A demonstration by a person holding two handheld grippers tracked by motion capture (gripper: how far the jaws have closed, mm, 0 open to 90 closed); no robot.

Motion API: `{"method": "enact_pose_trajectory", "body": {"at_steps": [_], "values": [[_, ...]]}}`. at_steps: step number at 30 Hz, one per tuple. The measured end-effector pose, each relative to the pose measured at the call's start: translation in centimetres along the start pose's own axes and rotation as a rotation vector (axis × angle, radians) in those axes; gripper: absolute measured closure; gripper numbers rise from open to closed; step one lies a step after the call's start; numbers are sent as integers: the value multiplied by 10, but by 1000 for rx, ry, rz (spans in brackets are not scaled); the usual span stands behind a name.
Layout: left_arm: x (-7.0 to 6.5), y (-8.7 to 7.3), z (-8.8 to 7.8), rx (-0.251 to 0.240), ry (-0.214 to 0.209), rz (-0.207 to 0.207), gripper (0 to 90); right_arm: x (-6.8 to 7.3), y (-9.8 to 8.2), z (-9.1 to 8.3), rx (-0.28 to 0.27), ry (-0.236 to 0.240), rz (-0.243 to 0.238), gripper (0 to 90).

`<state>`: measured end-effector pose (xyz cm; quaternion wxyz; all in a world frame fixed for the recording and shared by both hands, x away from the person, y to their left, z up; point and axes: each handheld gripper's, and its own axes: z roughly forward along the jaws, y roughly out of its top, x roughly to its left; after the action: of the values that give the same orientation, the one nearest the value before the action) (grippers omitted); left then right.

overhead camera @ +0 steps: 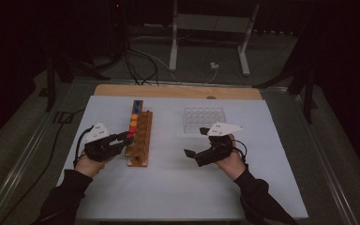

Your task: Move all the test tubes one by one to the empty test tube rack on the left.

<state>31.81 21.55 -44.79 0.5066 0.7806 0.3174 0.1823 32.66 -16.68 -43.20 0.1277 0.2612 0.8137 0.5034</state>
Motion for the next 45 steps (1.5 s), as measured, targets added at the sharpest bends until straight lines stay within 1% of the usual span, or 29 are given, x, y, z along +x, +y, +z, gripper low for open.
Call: {"method": "enact_pose_trajectory", "body": {"at_steps": [2,3,5,6,7,8,9,11,12,13,14,15,18,19,20,22,24,25,27,28,30,31,32,37,39,43,45], "values": [[0,0,-1,-3,-20,8,703,0,0,0,2,0,2,0],[0,0,-1,-5,-19,7,696,0,0,0,0,1,3,0],[-1,2,-4,-20,-36,-6,600,0,0,-1,-1,2,4,0],[-1,3,-6,-19,-38,-5,558,0,0,-1,-3,1,4,0],[-2,5,-9,-20,-47,-3,477,0,0,-1,-4,1,4,0],[-3,6,-11,-21,-52,-8,427,-1,0,-1,-4,2,4,0],[-4,7,-13,-19,-56,-7,397,-1,0,-1,-6,0,4,0],[-7,9,-18,-25,-48,-10,279,-2,0,-2,-5,1,6,0],[-8,9,-21,-26,-52,-17,248,-1,0,-2,-6,-1,5,0],[-9,10,-23,-23,-50,-20,199,-1,0,-2,-6,1,5,0],[-9,9,-24,-20,-50,-23,175,-1,0,-2,-8,2,5,0],[-10,9,-26,-19,-57,-24,162,-1,0,-2,-8,1,3,0],[-12,6,-29,-5,-75,-29,85,-1,0,-2,-10,0,0,0],[-12,4,-30,5,-99,-28,66,-1,0,-2,-7,0,-1,0],[-12,2,-30,14,-121,-33,17,0,0,-2,-7,-2,1,0],[-14,-2,-31,27,-131,-23,15,0,-1,-2,-5,-1,1,0],[-15,-6,-32,33,-154,-14,6,0,-1,-2,-6,-3,0,0],[-16,-8,-32,37,-150,-12,6,0,-1,-2,-6,-2,0,0],[-18,-13,-31,40,-158,3,6,0,-2,-2,-5,-3,-1,0],[-18,-15,-31,43,-155,8,5,0,-2,-2,-5,-4,0,0],[-20,-20,-29,55,-163,19,5,0,-2,-2,-6,-4,-2,0],[-20,-24,-28,60,-160,31,5,0,-2,-2,-6,-5,-2,0],[-21,-27,-27,62,-161,34,5,-1,-3,-2,-7,-5,-2,0],[-25,-46,-19,100,-174,20,6,-1,-4,-2,-6,-6,-4,0],[-26,-52,-16,106,-172,18,6,-1,-4,-2,-5,-7,-6,0],[-27,-61,-14,116,-164,7,6,-1,-5,-1,-1,-5,-6,0],[-27,-64,-14,125,-168,6,6,-1,-5,-1,0,-7,-9,0]]}}
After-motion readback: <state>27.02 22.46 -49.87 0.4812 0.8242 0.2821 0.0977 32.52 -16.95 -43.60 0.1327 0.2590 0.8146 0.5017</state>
